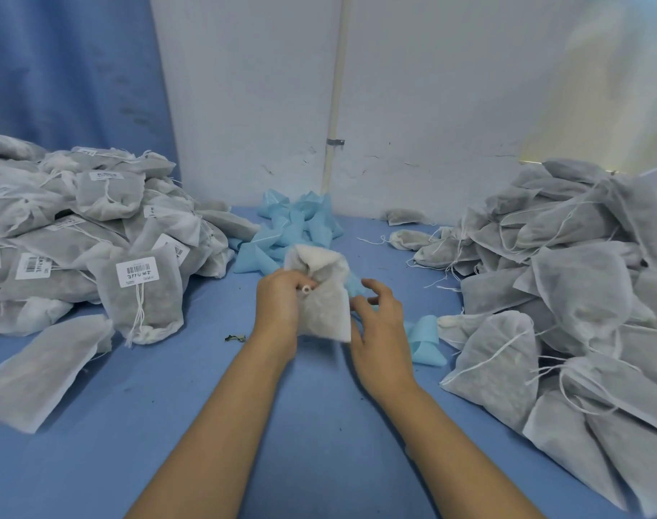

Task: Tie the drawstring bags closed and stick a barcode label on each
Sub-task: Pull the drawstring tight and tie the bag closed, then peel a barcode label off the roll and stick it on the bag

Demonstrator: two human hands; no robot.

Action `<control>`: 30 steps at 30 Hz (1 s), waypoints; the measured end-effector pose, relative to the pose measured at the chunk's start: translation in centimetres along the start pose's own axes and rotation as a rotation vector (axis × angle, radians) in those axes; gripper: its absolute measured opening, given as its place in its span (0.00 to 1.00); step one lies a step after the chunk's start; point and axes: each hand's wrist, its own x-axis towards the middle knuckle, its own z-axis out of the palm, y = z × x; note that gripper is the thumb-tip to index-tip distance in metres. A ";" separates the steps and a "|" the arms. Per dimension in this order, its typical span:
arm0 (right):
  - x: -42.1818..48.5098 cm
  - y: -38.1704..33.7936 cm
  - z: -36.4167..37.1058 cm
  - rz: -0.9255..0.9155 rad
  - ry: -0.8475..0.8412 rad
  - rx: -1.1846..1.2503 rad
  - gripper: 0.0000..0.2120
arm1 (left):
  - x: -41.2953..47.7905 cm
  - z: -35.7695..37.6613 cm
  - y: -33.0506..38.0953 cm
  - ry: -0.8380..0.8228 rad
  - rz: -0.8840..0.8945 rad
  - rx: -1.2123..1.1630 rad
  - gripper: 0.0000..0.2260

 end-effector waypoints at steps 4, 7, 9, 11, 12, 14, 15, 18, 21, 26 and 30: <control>0.1 0.0 0.1 0.090 0.081 -0.030 0.08 | -0.7 -1.0 -1.1 -0.157 0.260 0.627 0.16; 0.0 -0.1 0.2 0.089 0.165 -0.039 0.08 | -0.7 -3.1 -2.4 -0.273 0.500 0.807 0.10; 0.0 0.0 0.3 0.105 0.182 -0.047 0.09 | -0.6 -3.9 -2.8 -0.323 0.613 0.837 0.06; 0.0 0.2 0.2 0.132 0.189 -0.044 0.10 | -0.6 -4.2 -3.0 -0.323 0.632 0.841 0.09; 0.0 0.3 0.2 0.136 0.194 -0.033 0.10 | -0.7 -4.2 -3.1 -0.307 0.626 0.828 0.09; 0.0 0.3 0.0 0.138 0.188 0.010 0.10 | -0.9 -4.3 -3.3 -0.288 0.608 0.791 0.10; 0.0 0.3 0.0 0.141 0.179 0.040 0.10 | -0.9 -4.3 -3.4 -0.291 0.602 0.776 0.10; -0.1 0.2 -0.1 0.154 0.164 0.075 0.09 | -1.0 -4.5 -3.7 -0.312 0.596 0.759 0.10; -0.2 0.3 0.1 0.182 0.168 -0.011 0.10 | -1.0 -4.5 -3.7 -0.300 0.605 0.761 0.10; 0.0 1.0 -0.1 0.278 0.192 -0.034 0.10 | -1.3 -4.4 -3.9 -0.145 0.697 0.846 0.14; 0.2 0.8 -0.2 0.272 0.246 0.013 0.06 | -1.8 -4.3 -3.6 0.000 0.803 1.009 0.15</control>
